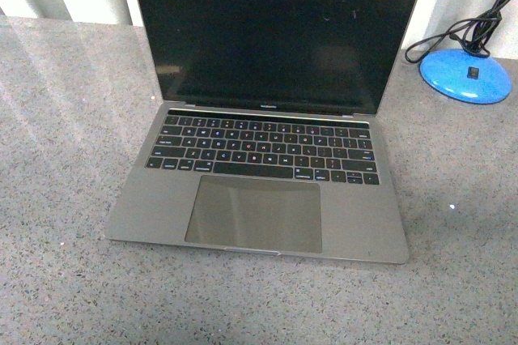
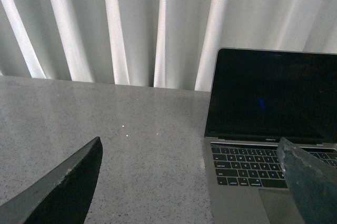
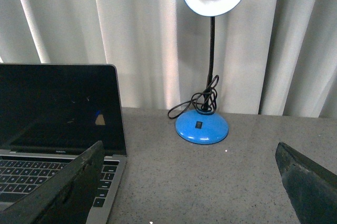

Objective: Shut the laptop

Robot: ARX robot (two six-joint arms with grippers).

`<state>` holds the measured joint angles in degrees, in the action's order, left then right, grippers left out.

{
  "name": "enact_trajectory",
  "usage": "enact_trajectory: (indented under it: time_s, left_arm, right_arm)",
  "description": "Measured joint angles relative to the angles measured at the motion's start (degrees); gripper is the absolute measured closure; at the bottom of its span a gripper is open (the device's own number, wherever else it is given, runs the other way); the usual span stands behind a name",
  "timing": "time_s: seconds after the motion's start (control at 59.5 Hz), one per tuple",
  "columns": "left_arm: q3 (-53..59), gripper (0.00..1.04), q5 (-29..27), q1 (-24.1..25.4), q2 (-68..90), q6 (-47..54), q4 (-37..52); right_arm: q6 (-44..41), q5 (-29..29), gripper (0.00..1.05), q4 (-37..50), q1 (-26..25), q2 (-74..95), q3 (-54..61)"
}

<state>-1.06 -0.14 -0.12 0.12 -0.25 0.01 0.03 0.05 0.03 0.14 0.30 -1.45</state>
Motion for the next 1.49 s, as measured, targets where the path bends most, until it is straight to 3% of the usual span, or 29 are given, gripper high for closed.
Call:
enact_trajectory:
  time_s: [1.058,1.109,1.159,1.243,1.361,1.495]
  left_arm:
    - [0.0,0.07,0.0,0.0,0.0,0.0,0.0]
    - [-1.09,0.07,-7.56,-2.58,2.14,-2.56,-3.67]
    - [-3.1,0.07,-21.29,-6.54,6.97,-7.93,-10.1]
    - [-3.15,0.07,-24.79,-6.93,9.4,-10.36,-10.38]
    - [-4.02,0.07,-21.66,-4.63,12.35,-10.73,-7.15]
    - [-6.64,0.07,-12.46,1.01,21.59,-8.22,2.49]
  right_arm:
    - [0.0,0.0,0.1,0.0,0.0,0.0,0.0]
    - [-0.17,2.51,0.1,-3.39,0.5,1.36,-1.03]
    - [-1.05,6.45,0.1,-12.85,0.57,7.61,-4.72]
    - [-2.27,5.73,0.1,-15.41,-1.44,15.06,-6.4]
    - [-3.85,2.6,0.1,-9.33,-4.07,23.98,-8.2]
    - [-5.86,-1.7,0.1,0.74,-6.43,36.74,-12.7]
